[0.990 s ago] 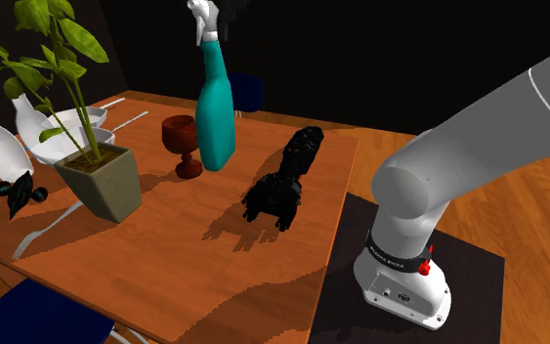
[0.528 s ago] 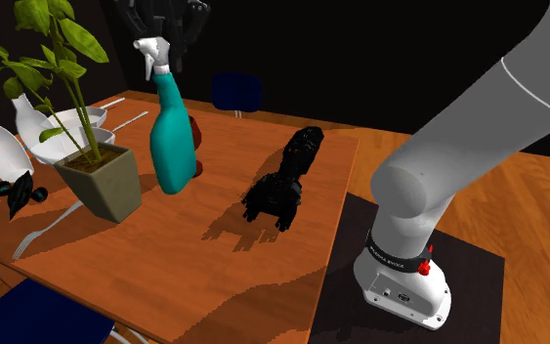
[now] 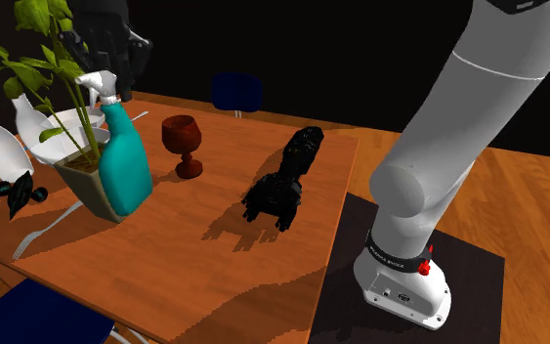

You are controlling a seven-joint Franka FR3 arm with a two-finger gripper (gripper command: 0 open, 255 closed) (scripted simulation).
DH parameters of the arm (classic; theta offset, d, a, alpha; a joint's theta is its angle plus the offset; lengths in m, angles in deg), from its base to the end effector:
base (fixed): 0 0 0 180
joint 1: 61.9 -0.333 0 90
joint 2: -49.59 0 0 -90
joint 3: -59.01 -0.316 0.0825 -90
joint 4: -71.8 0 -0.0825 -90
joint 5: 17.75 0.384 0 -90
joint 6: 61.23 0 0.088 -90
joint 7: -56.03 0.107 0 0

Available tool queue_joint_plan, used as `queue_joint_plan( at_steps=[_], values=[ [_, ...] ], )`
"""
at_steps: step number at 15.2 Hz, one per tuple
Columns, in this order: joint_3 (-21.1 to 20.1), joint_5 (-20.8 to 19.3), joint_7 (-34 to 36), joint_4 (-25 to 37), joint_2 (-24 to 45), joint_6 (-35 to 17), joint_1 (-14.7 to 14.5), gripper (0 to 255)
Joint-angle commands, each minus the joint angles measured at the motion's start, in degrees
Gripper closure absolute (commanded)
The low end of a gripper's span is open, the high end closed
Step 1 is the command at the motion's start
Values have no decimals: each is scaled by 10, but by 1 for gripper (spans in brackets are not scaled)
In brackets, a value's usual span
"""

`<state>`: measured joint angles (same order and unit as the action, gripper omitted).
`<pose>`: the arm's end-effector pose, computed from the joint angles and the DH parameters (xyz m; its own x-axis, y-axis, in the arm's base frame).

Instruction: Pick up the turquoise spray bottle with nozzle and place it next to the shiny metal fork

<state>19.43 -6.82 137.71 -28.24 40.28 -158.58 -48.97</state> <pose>0.4506 0.2757 0.6188 0.5584 -0.8262 -0.0749 -0.8289 -0.5521 -0.0902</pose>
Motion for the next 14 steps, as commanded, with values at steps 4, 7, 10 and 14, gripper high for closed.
queue_joint_plan(
  at_steps=[4, 7, 10, 14],
  values=[
    [-47, -92, 74, 65, 132, -42, -20, 255],
    [-54, -157, 117, 121, 217, -49, -55, 255],
    [-45, -216, 149, 190, 301, -45, -102, 255],
    [-20, -279, 172, 309, 410, -23, -177, 255]
  ],
)
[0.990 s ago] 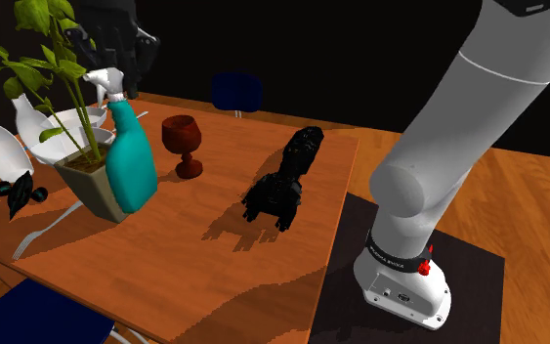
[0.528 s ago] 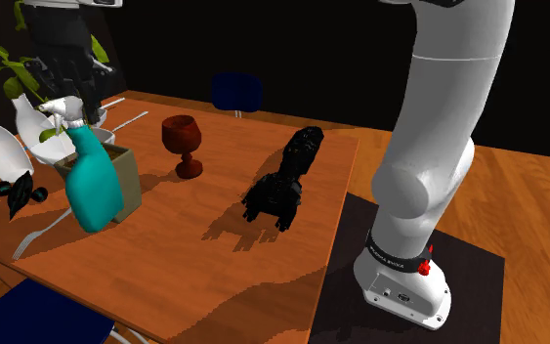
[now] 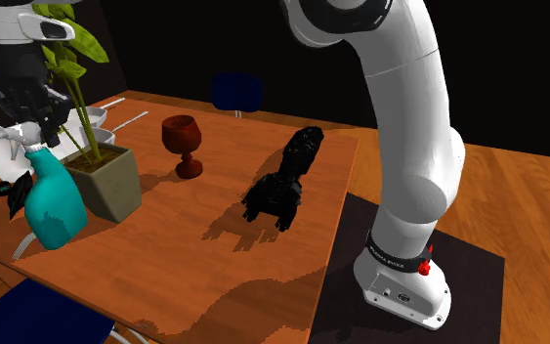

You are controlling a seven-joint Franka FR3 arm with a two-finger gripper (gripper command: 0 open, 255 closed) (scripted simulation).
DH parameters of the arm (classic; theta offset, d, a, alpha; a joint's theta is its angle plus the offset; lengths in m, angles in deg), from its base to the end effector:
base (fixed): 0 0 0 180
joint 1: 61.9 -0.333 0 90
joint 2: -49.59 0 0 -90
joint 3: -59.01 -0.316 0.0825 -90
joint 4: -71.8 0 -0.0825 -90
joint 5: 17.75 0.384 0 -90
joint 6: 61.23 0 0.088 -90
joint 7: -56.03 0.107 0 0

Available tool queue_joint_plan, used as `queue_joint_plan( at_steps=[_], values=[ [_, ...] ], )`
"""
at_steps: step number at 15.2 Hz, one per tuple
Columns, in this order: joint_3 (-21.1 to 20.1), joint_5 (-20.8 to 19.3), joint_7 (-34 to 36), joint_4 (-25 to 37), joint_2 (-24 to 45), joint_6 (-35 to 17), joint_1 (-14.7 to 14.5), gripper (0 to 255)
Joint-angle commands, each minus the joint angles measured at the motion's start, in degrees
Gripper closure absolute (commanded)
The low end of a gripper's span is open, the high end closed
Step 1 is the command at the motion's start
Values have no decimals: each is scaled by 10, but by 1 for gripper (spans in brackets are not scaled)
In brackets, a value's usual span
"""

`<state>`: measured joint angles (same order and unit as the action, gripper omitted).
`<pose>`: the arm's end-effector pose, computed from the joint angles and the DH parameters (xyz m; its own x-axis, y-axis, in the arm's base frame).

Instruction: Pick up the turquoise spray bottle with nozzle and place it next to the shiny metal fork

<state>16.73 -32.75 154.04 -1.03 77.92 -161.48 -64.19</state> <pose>0.5750 0.3771 0.5339 0.5598 -0.8250 -0.0776 -0.8280 -0.5531 -0.0928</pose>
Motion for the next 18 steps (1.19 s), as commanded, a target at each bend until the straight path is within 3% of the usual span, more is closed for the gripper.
queue_joint_plan(
  at_steps=[1, 2, 18],
  values=[
    [15, -34, 11, 73, 62, 15, -45, 255],
    [25, -49, 12, 123, 98, 28, -71, 255],
    [29, -54, 23, -11, 97, -97, -39, 255]
  ],
)
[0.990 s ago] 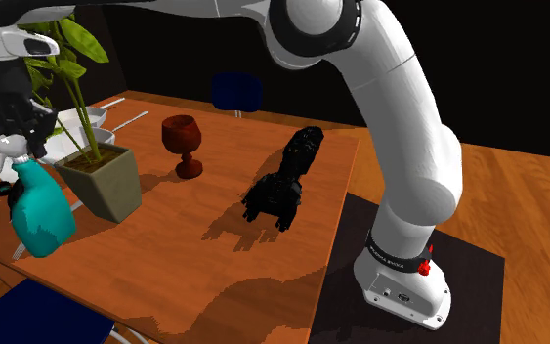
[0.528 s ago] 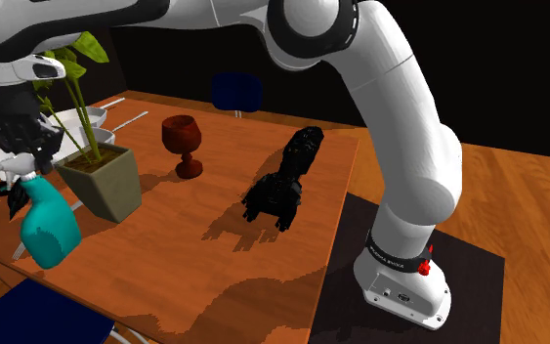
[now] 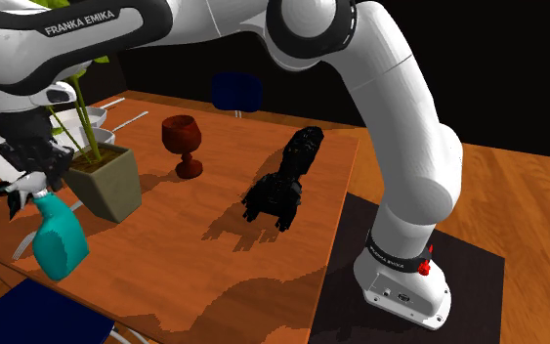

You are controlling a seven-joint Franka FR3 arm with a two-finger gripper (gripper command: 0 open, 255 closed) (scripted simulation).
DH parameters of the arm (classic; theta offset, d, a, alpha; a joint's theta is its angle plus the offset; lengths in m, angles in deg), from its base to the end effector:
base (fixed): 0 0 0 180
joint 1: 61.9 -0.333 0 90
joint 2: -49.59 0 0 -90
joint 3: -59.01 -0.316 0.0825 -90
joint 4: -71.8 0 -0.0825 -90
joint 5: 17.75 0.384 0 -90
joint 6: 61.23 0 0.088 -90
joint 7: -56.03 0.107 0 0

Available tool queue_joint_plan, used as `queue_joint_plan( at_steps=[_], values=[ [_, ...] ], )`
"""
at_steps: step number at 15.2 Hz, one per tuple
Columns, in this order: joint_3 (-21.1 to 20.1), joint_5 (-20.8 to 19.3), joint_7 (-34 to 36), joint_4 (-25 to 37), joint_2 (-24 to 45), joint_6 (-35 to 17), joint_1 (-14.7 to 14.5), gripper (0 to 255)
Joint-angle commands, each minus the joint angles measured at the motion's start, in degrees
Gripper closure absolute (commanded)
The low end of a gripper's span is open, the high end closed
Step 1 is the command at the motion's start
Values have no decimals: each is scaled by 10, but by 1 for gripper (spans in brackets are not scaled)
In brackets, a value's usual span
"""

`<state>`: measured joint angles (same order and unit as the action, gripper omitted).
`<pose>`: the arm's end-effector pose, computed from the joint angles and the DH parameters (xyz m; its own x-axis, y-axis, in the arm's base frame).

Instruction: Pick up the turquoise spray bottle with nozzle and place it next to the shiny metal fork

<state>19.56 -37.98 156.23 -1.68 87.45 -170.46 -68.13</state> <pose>0.6039 0.4044 0.4315 0.5580 -0.8265 -0.0749 -0.8291 -0.5516 -0.0911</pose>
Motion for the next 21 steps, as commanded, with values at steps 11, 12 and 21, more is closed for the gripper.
queue_joint_plan(
  at_steps=[11, 12, 21],
  values=[
    [1, -2, 1, -7, 2, -9, 1, 0],
    [1, -2, 1, -7, 2, -9, 1, 0],
    [-6, 10, -8, 41, -15, 52, -2, 0]
  ],
)
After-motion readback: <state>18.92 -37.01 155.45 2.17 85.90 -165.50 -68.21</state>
